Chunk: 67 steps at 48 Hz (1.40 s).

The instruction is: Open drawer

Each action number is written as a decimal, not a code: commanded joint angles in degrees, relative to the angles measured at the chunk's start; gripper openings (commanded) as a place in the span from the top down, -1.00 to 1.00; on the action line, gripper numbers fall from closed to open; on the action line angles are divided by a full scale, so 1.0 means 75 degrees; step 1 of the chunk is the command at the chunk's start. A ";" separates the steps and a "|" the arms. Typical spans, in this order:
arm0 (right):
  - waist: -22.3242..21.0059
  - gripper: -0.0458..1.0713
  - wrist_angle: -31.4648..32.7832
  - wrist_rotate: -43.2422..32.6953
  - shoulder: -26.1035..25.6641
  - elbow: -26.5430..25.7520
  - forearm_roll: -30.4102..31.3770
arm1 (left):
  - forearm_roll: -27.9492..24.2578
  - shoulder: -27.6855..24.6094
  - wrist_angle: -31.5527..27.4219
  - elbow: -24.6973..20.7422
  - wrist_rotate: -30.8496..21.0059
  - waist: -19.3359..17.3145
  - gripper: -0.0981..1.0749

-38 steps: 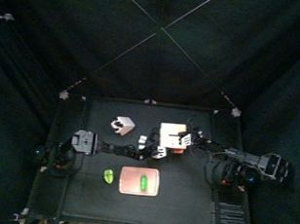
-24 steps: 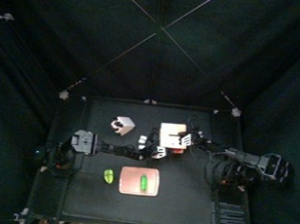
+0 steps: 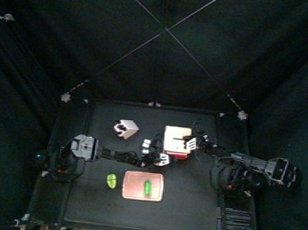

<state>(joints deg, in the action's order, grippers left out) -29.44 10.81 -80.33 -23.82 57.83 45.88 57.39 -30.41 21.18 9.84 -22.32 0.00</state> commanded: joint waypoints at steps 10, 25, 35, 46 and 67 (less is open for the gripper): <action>0.0012 0.28 0.0035 -0.0012 0.0047 0.0035 -0.0035 | -0.0023 0.0398 0.0035 -0.0141 0.0023 0.0211 -0.06; 0.0012 0.28 0.0035 -0.0012 0.0047 0.0035 -0.0035 | -0.0047 0.0527 0.0035 -0.0199 0.0035 0.0422 -0.06; 0.0012 0.28 0.0035 -0.0012 0.0035 0.0035 -0.0035 | -0.0023 0.0527 0.0035 -0.0211 0.0023 0.0633 -0.06; 0.0012 0.28 0.0035 -0.0012 0.0047 0.0047 -0.0035 | -0.0012 0.0598 0.0035 -0.0187 0.0023 0.0820 -0.06; 0.0012 0.28 0.0035 -0.0012 0.0047 0.0047 -0.0082 | -0.0199 0.0551 0.0035 -0.0129 0.0047 0.0879 -0.14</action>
<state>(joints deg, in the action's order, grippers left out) -29.44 10.81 -80.33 -23.82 58.10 45.44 57.04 -27.86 21.18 9.93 -22.15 6.94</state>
